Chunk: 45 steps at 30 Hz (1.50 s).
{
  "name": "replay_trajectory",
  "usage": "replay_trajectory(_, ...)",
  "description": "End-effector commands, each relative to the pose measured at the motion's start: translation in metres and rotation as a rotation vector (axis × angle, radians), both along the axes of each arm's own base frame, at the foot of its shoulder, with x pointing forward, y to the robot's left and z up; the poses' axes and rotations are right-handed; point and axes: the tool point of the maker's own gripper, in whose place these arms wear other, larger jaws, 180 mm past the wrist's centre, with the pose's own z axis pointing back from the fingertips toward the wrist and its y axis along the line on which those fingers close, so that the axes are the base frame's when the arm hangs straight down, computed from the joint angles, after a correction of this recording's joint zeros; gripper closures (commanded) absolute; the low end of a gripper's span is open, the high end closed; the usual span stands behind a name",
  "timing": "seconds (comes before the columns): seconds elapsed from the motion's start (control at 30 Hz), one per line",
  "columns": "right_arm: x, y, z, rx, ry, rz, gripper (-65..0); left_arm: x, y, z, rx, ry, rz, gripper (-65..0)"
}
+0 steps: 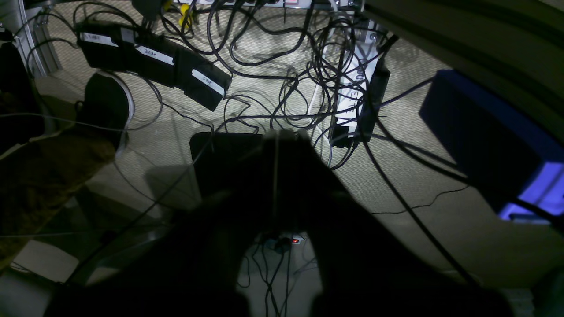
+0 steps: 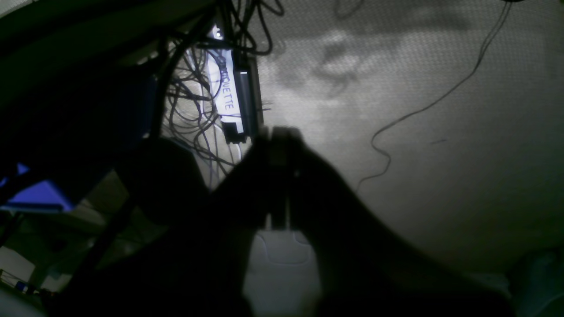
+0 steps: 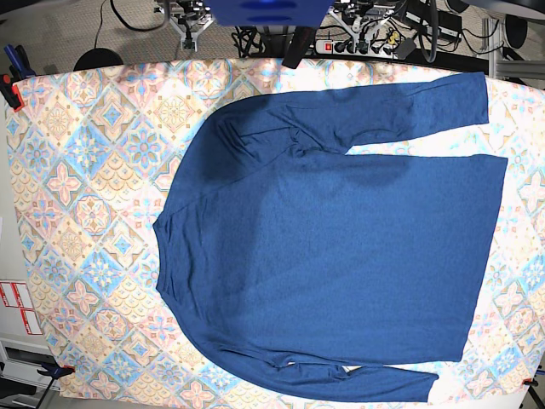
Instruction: Fold the T-shirt properly
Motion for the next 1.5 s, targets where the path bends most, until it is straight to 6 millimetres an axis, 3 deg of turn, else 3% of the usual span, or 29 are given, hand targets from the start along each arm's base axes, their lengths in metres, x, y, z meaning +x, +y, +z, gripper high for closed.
replay_trajectory(0.0, -0.004, -0.002, 0.0, -0.002, 0.001, -0.002, -0.3, -0.005, 0.001, 0.0, 0.004, 0.007, 0.0, 0.0)
replay_trajectory(0.43, -0.004, -0.002, 0.0, -0.002, 0.001, -0.002, -0.3, -0.005, 0.002, 0.0, 0.006, 0.007, 0.001, 0.0)
replay_trajectory(0.67, -0.004, -0.002, 0.001, -0.002, -0.002, -0.002, -0.3, -0.017, 0.005, 0.005, 0.011, -0.021, -0.005, 0.0)
replay_trajectory(0.77, -0.024, -0.002, 0.002, -0.003, 0.023, 0.0, -0.3, -0.03, 0.018, 0.009, 0.03, -0.022, -0.014, 0.0)
replay_trajectory(0.9, -0.042, -0.024, 0.009, -0.039, 0.014, 0.011, -0.2, -0.046, 0.026, 0.014, 0.044, -0.017, -0.018, 0.0)
replay_trajectory(0.97, -0.052, -0.025, 0.012, -0.042, 0.016, 0.014, -0.2, -0.053, 0.042, 0.017, 0.067, -0.016, -0.025, 0.0)
replay_trajectory(1.07, -0.063, -0.042, 0.018, -0.068, 0.01, 0.027, -0.2, -0.066, 0.044, 0.021, 0.07, -0.007, -0.029, 0.0)
replay_trajectory(1.23, -0.063, -0.056, 0.03, -0.093, -0.047, 0.043, -0.2, -0.077, 0.062, 0.035, 0.096, -0.036, -0.053, 0.0)
replay_trajectory(1.3, -0.056, -0.067, 0.038, -0.111, -0.083, 0.059, -0.2, -0.074, 0.064, 0.042, 0.098, -0.071, -0.062, 0.0)
replay_trajectory(1.47, -0.053, -0.072, 0.054, -0.123, -0.142, 0.069, -0.2, -0.065, 0.072, 0.066, 0.108, -0.159, -0.094, 0.0)
